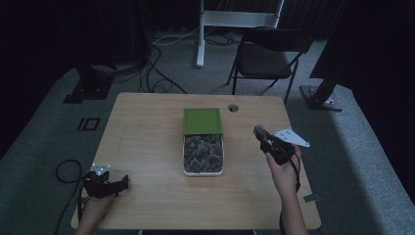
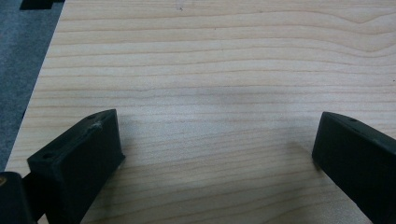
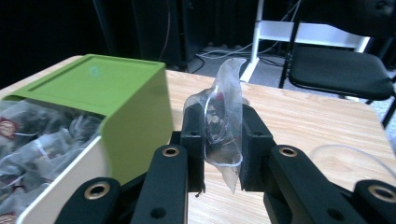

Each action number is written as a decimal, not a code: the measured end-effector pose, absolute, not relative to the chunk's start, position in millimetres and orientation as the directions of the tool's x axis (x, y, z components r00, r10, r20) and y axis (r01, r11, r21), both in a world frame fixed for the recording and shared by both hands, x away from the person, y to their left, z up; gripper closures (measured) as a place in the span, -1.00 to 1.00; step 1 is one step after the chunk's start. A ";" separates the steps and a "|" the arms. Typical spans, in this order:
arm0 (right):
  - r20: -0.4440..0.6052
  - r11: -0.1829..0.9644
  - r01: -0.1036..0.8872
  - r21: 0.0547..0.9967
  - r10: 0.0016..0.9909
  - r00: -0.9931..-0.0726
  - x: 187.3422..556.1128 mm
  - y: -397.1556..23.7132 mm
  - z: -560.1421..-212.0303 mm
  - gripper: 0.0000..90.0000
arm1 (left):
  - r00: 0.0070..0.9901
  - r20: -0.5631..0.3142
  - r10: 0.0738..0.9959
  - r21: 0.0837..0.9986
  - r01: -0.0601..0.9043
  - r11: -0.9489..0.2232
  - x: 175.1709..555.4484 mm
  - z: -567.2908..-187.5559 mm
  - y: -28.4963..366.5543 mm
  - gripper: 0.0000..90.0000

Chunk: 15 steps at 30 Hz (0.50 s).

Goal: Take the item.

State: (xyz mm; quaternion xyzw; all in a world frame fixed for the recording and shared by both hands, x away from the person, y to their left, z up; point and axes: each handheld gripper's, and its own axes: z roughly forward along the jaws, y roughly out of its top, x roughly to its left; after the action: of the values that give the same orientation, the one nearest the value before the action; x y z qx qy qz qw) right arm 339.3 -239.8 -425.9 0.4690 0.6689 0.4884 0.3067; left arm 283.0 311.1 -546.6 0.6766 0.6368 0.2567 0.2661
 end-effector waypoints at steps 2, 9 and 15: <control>0.049 0.077 0.326 0.942 0.931 -0.362 341.0 -244.6 -425.5 0.68 | 0.057 0.008 0.998 0.687 0.725 -0.047 283.0 -546.5 311.1 -0.96; 0.060 0.055 0.333 0.941 0.943 -0.327 349.5 -257.3 -426.0 0.68 | 0.057 0.008 0.998 0.687 0.725 -0.047 283.0 -546.6 311.1 -0.96; 0.068 0.037 0.336 0.941 0.953 -0.294 357.5 -268.5 -426.2 0.67 | 0.057 0.008 0.998 0.687 0.725 -0.047 283.0 -546.6 311.0 -0.96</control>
State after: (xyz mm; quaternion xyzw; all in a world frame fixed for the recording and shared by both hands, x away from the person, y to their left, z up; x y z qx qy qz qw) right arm 357.5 -268.5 -426.2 0.5001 0.6445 0.4813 0.3207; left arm 283.0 311.0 -546.6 0.6765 0.6369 0.2567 0.2662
